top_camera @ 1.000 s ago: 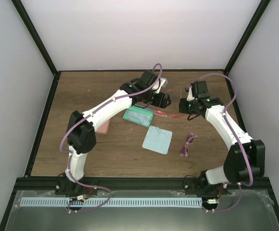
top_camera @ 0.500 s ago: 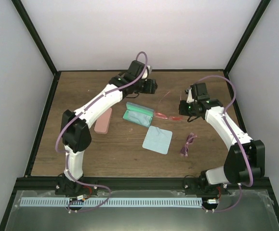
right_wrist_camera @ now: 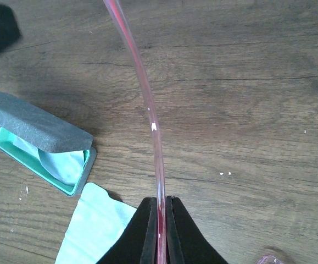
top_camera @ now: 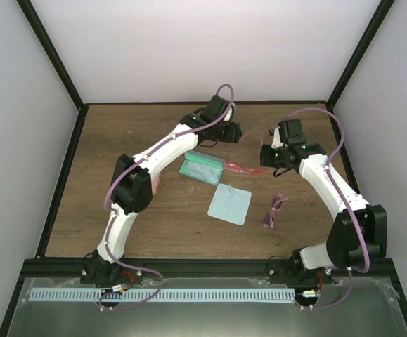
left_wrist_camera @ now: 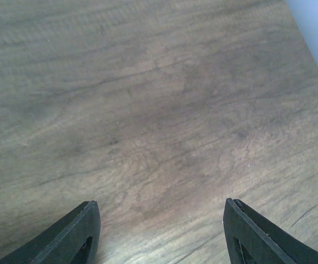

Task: Organize the sunglasses
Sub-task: Fold the sunglasses, then place the sunglasses at the center of the board, then fold the sunglasses at the center of the board.

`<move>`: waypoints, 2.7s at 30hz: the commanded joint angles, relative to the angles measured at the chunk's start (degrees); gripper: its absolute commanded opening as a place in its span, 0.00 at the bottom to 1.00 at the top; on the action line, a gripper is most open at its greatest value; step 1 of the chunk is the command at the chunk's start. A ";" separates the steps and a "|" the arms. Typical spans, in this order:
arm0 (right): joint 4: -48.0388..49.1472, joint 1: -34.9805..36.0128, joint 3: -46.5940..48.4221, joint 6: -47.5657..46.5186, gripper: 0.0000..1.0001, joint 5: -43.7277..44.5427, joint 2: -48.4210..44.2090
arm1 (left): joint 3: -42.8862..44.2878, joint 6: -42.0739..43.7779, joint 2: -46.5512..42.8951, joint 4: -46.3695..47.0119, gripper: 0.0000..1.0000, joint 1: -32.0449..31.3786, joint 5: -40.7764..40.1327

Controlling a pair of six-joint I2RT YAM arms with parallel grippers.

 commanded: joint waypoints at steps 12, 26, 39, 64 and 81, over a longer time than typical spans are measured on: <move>0.43 0.71 3.31 0.56 0.01 0.20 1.91 | 0.66 0.26 -0.64 -2.95 0.64 -5.80 1.27; 1.22 0.66 4.55 4.18 0.01 1.81 3.06 | -9.68 -0.42 -6.09 -1.49 0.65 -9.10 2.15; -0.53 0.65 3.95 10.24 0.01 7.65 2.92 | -7.13 -6.52 -13.31 0.19 0.73 -5.92 -12.49; 0.09 -0.94 -3.81 21.06 0.18 14.66 13.80 | -28.01 -15.84 -19.33 12.63 0.65 -9.49 -4.50; 1.34 -0.87 5.79 15.59 0.01 7.75 11.76 | -33.64 -15.89 -18.52 15.67 0.26 -12.02 2.38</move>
